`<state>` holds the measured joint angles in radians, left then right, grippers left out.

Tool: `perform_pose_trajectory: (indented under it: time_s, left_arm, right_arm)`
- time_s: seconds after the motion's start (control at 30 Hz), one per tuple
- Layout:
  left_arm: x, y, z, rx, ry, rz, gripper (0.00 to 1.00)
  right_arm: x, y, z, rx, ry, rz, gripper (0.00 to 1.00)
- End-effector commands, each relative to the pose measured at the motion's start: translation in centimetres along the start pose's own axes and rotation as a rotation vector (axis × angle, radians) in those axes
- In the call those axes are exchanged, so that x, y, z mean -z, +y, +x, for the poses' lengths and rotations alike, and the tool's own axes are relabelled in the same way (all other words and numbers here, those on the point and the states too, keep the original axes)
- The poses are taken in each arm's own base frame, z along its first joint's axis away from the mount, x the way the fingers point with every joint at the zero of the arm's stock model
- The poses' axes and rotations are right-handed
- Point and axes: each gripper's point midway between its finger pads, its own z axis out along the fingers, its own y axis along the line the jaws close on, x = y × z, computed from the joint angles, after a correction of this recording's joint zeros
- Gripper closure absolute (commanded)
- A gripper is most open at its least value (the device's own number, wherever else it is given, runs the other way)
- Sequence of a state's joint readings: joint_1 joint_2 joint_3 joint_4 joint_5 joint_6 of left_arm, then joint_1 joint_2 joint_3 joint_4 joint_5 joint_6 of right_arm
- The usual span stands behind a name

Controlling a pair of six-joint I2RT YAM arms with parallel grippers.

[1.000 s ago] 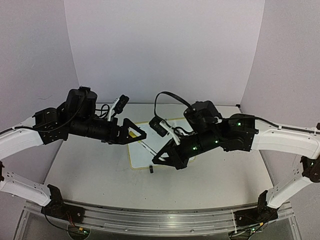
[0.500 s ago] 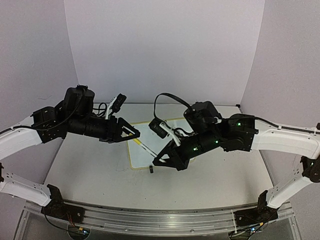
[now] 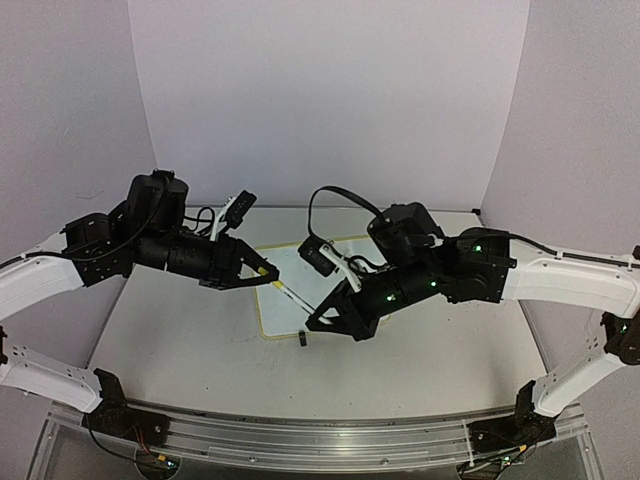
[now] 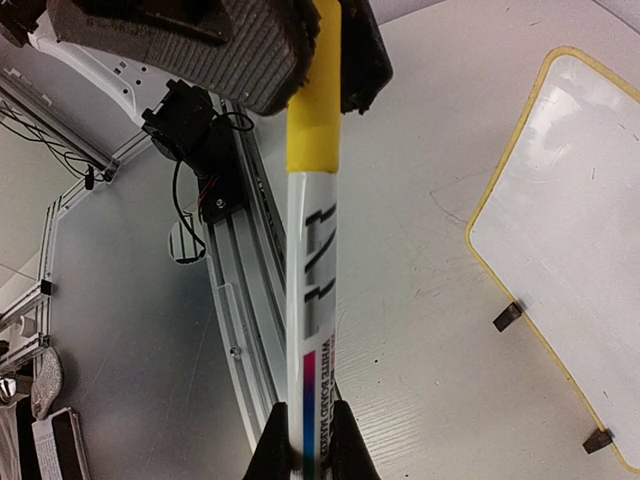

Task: Write a sentence on the whiteboard
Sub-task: Pass from the right arm to the left, then hold the whiteboard marker.

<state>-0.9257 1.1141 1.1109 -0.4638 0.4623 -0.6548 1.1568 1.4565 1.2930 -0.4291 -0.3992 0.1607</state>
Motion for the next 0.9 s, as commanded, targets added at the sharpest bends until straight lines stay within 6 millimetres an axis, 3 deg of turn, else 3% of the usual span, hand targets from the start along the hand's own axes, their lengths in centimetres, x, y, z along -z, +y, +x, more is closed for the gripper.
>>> perform_pose_trajectory:
  time_s: [0.0,0.33,0.4,0.43,0.5,0.6,0.7,0.87]
  left_arm:
    - [0.0,-0.8,-0.3,-0.017,-0.002,0.044,0.75]
    - [0.1,-0.8,-0.2,-0.015,-0.002,0.047,0.99]
    - [0.2,-0.6,-0.3,-0.008,-0.014,0.039,1.0]
    - [0.2,-0.4,-0.5,-0.003,-0.026,0.034,1.0]
    - [0.4,-0.1,-0.8,0.014,-0.06,0.026,1.0]
    - [1.1,0.2,-2.0,0.043,-0.152,0.036,1.0]
    - [2.0,0.2,-3.5,0.069,-0.269,0.07,1.0]
    - [3.3,-0.4,-5.3,0.093,-0.419,0.159,1.0]
  right_arm:
    - [0.6,0.0,-0.4,0.007,-0.024,0.018,1.0]
    - [0.6,-0.8,-0.2,-0.014,-0.026,0.059,1.0]
    - [0.7,-1.1,-0.3,-0.016,-0.033,0.076,1.0]
    - [0.9,-1.3,-0.3,-0.017,-0.039,0.087,0.95]
    - [1.2,-1.4,-0.8,-0.028,-0.077,0.095,0.68]
    - [2.0,-1.4,-1.7,-0.061,-0.173,0.098,0.38]
    - [3.3,-1.7,-2.8,-0.124,-0.317,0.096,0.23]
    - [5.6,-1.9,-5.0,-0.283,-0.598,0.024,0.14]
